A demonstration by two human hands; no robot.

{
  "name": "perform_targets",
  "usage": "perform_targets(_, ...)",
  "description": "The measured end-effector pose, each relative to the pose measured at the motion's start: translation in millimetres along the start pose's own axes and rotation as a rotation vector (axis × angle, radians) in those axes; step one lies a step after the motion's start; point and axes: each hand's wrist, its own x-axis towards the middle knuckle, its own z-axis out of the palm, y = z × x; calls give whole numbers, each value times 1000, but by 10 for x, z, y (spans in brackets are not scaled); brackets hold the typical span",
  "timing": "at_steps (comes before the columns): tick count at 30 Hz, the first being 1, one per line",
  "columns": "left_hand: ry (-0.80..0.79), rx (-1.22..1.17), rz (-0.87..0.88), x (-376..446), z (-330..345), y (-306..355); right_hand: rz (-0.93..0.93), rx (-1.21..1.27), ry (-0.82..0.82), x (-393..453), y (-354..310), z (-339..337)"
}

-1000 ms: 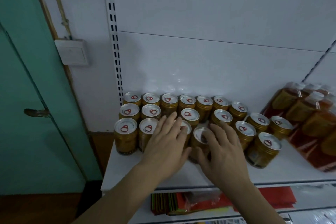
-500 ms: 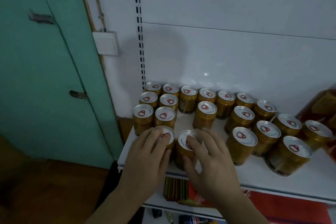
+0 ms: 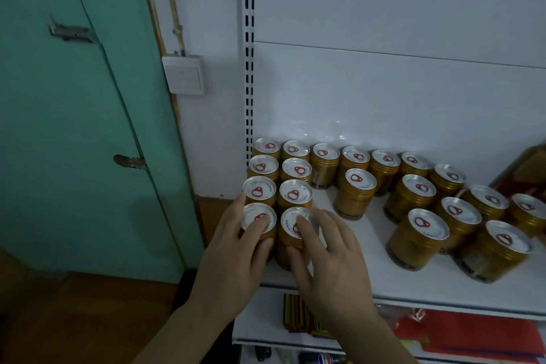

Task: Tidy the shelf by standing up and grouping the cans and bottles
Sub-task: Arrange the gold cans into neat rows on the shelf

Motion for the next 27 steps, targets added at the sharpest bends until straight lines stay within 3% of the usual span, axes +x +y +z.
perform_targets(8,-63,-135,50,57,13,-130,29,-10,1,-14,-48,2)
perform_targets(15,-61,-114,8,124,-98,-28,49,-31,-57,-2,-52,-91)
perform_targets(20,7,17,73,349,-173,205,113,-44,24,40,199,-354)
perform_targets(23,-34,53,125,555,-106,443,157,-114,53,119,545,-533)
perform_targets(27,-207,85,165,906,29,775,154,-184,68,357,1029,-746)
